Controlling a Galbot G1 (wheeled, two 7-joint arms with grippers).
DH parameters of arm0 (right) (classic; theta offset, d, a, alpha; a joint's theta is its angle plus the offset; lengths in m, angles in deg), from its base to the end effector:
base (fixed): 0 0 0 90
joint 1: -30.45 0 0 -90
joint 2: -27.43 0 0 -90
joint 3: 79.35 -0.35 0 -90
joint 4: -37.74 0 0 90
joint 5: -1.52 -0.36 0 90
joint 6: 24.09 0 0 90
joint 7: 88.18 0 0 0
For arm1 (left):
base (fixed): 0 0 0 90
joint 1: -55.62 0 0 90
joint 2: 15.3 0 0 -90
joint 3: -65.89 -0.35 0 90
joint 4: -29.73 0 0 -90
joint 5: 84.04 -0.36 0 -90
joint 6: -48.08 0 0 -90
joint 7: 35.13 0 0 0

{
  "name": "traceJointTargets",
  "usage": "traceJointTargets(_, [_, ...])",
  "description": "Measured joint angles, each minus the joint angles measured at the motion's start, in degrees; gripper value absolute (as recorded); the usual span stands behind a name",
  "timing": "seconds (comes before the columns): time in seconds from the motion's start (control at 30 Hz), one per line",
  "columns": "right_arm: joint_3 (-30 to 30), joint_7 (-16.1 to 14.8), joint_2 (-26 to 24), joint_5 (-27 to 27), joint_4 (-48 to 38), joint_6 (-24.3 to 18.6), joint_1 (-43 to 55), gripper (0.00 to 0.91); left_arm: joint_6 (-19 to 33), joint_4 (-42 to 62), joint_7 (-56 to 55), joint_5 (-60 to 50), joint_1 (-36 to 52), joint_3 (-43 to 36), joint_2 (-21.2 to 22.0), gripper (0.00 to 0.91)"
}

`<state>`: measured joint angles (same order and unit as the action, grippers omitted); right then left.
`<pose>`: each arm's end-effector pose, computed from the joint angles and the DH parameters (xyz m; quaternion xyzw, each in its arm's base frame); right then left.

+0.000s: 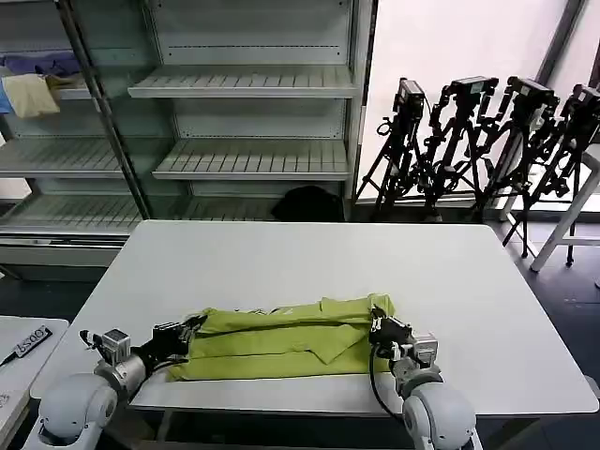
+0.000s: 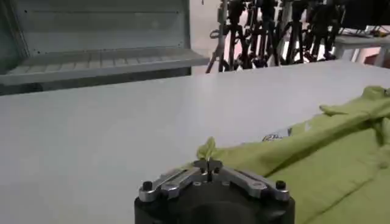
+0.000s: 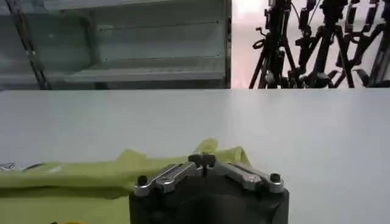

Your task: Fold and organize the clothes.

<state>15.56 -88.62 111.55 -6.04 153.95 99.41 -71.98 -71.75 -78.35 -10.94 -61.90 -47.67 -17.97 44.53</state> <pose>0.2728 0.0079 -0.2576 0.0749 -0.9813 -0.0118 0.1769 0.2880 0.1514 -0.2608 -0.2143 -0.9509 -0.0343 0.2207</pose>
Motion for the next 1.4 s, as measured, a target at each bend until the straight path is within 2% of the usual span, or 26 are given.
traceJointTargets(0.27, [0.08,-0.59,0.09,1.36,0.99,-0.06,-1.95,0.0,-0.03,-1.18,-0.21,-1.24,-1.68,0.76,0.02,0.01])
traceJointTargets(0.33, [0.13,-0.83,0.37,2.47,0.99,-0.12,-2.37,0.0,-0.02,-1.32,-0.34,-1.56,-2.06,0.8,0.19,0.03])
traceJointTargets(0.37, [0.23,-0.95,0.56,3.11,0.98,-0.13,-2.59,0.0,-0.01,-1.44,-0.44,-1.7,-2.25,0.81,0.28,0.071])
traceJointTargets(0.4, [0.3,-1.03,0.7,3.78,0.97,-0.14,-2.78,0.0,-0.02,-1.52,-0.52,-1.89,-2.38,0.81,0.38,0.806])
traceJointTargets(0.43, [0.31,-1.03,0.75,4.41,0.95,-0.14,-2.89,0.0,-0.02,-1.56,-0.6,-2.04,-2.49,0.81,0.44,0.907])
traceJointTargets(0.47, [0.37,-1.05,0.82,5.09,0.91,-0.15,-2.98,0.05,-0.03,-1.62,-0.69,-2.19,-2.62,0.81,0.47,0.907])
traceJointTargets(0.5, [0.41,-1.07,0.91,5.84,0.87,-0.16,-3.09,0.907,-0.03,-1.7,-0.79,-2.3,-2.74,0.82,0.53,0.907])
traceJointTargets(1.03, [0.35,-0.87,1.92,16.43,-0.08,-0.34,-4.27,0.907,-0.02,-2.75,-2.66,-3.56,-3.67,1.04,1.26,0.907])
traceJointTargets(1.4, [-0.11,-0.46,2.43,18.64,0.28,-0.47,-4.63,0.907,0.28,-3.22,-3.57,-4.33,-3.78,0.98,2.27,0.907])
